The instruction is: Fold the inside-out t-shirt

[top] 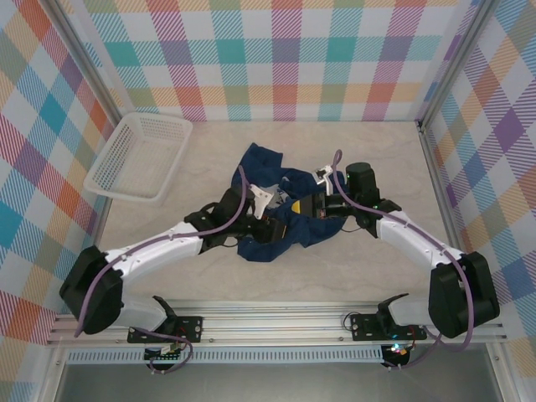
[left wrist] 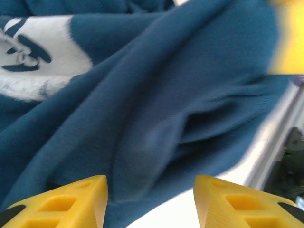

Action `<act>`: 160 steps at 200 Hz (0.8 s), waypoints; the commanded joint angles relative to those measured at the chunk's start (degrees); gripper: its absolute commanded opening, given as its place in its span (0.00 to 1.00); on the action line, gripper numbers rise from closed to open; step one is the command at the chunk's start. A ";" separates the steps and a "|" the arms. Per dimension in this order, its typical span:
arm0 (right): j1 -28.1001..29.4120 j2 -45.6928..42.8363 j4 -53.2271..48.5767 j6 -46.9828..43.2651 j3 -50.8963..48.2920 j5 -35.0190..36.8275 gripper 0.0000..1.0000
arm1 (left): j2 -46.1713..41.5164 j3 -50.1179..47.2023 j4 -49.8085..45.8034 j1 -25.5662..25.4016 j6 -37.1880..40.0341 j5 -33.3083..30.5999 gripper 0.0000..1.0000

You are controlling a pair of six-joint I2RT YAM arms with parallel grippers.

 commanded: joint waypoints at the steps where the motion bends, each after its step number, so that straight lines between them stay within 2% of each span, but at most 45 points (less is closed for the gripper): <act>1: -0.31 -2.08 1.95 0.30 -1.16 -2.86 0.00 | 3.26 3.74 2.09 -0.47 2.67 -5.46 0.51; 24: -0.73 -3.04 1.59 -0.81 -2.32 -3.58 0.00 | 6.65 5.34 5.44 -0.48 2.22 -8.07 0.39; 35: -1.08 -3.81 1.35 -1.56 -2.93 -4.10 0.00 | 7.70 5.54 7.90 -0.13 2.08 -6.23 0.30; 53: -2.76 -5.63 -2.61 -5.17 -3.09 -3.44 0.00 | 8.73 6.81 8.92 1.74 2.42 4.75 0.06; 60: -3.99 -6.53 -4.66 -6.72 -2.98 -2.61 0.00 | 8.30 6.48 9.89 3.15 1.67 11.67 0.00; 82: -6.64 -8.84 -12.20 -10.85 -1.88 4.88 0.00 | 5.48 3.67 13.68 7.72 -2.60 32.76 0.00; 96: -6.64 -8.88 -15.28 -12.61 -0.69 9.08 0.00 | 3.11 2.58 13.13 8.32 -2.59 41.00 0.00; 111: -6.56 -8.97 -15.41 -13.05 -0.68 10.54 0.01 | 0.64 1.93 12.29 8.32 -1.67 45.61 0.00; 130: -6.28 -9.11 -16.35 -13.82 -0.22 12.37 0.04 | -1.88 1.38 12.34 8.32 -0.25 47.71 0.00; 160: -3.92 -10.36 -23.64 -16.55 2.79 20.79 0.18 | -1.41 3.40 11.42 8.79 0.56 48.48 0.00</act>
